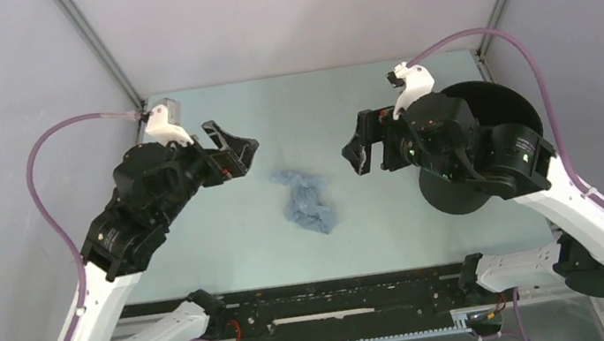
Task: Put the trash bags into the trash bin
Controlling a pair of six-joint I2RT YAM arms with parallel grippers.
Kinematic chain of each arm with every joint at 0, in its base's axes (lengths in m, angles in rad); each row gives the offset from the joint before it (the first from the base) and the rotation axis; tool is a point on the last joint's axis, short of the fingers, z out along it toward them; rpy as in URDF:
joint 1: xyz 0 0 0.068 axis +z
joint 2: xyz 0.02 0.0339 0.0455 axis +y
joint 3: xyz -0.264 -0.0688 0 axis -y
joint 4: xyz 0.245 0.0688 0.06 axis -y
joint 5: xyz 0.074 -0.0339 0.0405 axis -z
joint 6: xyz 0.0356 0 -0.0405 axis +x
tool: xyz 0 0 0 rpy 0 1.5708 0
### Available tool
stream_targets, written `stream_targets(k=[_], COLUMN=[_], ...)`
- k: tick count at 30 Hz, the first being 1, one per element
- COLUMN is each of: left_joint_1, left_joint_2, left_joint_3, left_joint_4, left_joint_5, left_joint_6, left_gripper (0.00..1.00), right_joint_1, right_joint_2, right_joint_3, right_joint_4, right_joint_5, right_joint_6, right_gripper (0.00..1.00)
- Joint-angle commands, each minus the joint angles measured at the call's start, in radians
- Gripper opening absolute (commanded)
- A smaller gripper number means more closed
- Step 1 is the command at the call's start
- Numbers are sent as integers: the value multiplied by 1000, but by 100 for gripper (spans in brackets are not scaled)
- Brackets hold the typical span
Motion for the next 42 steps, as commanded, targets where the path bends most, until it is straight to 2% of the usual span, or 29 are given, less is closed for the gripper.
stream_targets(k=[1, 4, 8, 14, 19, 27, 32, 33, 37, 39, 40, 42], left_joint_1=[-6, 50, 132, 160, 164, 219, 262, 262, 273, 275, 278, 277], left_joint_2=[8, 3, -38, -47, 74, 348, 499, 527, 642, 672, 675, 649], left_joint_3=[-59, -132, -307, -465, -546, -522, -496, -481, -426, -396, -381, -362], left_joint_4=[-15, 8, 115, 196, 263, 326, 451, 463, 483, 484, 478, 476], left_joint_5=[2, 99, 271, 339, 426, 396, 481, 484, 548, 544, 539, 534], left_joint_6=[-76, -161, -292, -400, -415, -325, -338, -330, -335, -332, -335, -328], left_gripper=[100, 100, 100, 100, 100, 97, 96, 94, 72, 68, 70, 81], right_joint_1=[21, 23, 24, 24, 24, 24, -14, -26, -48, -51, -52, -55], right_joint_2=[-46, -72, -140, -303, -247, -125, -121, -123, -120, -107, -102, -94], right_joint_3=[26, 26, -26, -221, -217, -214, -232, -239, -260, -262, -262, -262], right_joint_4=[-4, -27, -4, 154, 81, 24, 38, 45, 70, 69, 64, 57], right_joint_5=[119, 134, 118, 3, -81, -147, -184, -198, -217, -219, -220, -226], right_joint_6=[-50, -57, -28, 2, -1, 34, 53, 58, 71, 71, 73, 80], right_gripper=[99, 100, 100, 99, 100, 100, 100, 100, 100, 100, 100, 100])
